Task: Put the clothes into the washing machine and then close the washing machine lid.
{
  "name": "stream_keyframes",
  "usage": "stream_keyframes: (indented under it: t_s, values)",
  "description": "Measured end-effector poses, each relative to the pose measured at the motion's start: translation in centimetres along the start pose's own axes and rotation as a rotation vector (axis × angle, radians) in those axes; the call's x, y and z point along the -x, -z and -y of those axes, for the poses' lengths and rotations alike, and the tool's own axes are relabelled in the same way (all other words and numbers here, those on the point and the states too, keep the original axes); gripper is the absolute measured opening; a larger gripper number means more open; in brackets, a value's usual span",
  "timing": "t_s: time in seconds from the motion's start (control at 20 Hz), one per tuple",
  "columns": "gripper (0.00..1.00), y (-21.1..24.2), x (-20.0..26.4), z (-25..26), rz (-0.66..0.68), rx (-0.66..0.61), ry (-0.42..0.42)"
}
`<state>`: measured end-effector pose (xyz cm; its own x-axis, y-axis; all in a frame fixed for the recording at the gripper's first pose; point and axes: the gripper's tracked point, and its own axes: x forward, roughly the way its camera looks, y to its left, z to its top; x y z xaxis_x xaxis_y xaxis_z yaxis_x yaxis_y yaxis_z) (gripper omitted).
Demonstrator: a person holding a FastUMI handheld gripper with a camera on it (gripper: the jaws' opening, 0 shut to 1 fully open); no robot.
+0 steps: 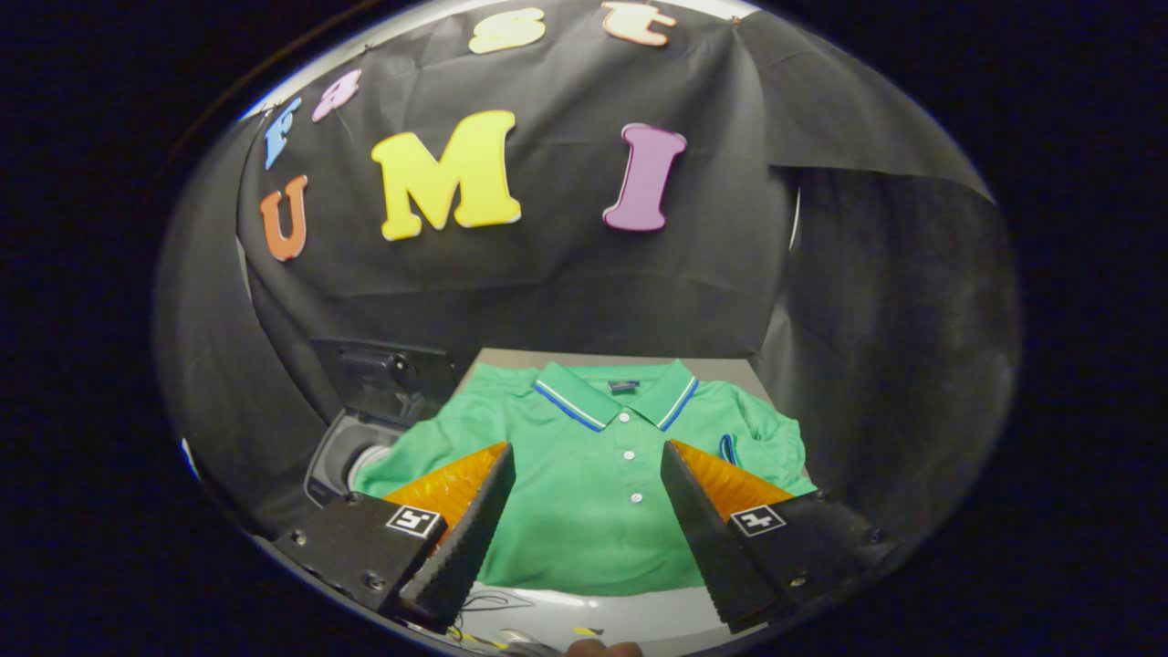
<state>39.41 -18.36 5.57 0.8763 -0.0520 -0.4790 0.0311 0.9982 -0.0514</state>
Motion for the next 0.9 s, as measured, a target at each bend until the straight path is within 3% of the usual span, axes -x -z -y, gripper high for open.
stream_keyframes:
  t_s: [0.35,0.65,0.85,0.9]
  values:
    - [1.0,2.8,-5.7,1.3,-0.162,-0.001,0.02]
    - [1.0,3.8,-6.2,1.6,-0.114,-0.041,0.01]
    - [1.0,3.9,-6.0,1.1,-0.181,-0.038,-0.007]
    - [0.85,3.7,-6.1,0.8,-0.184,-0.022,-0.028]
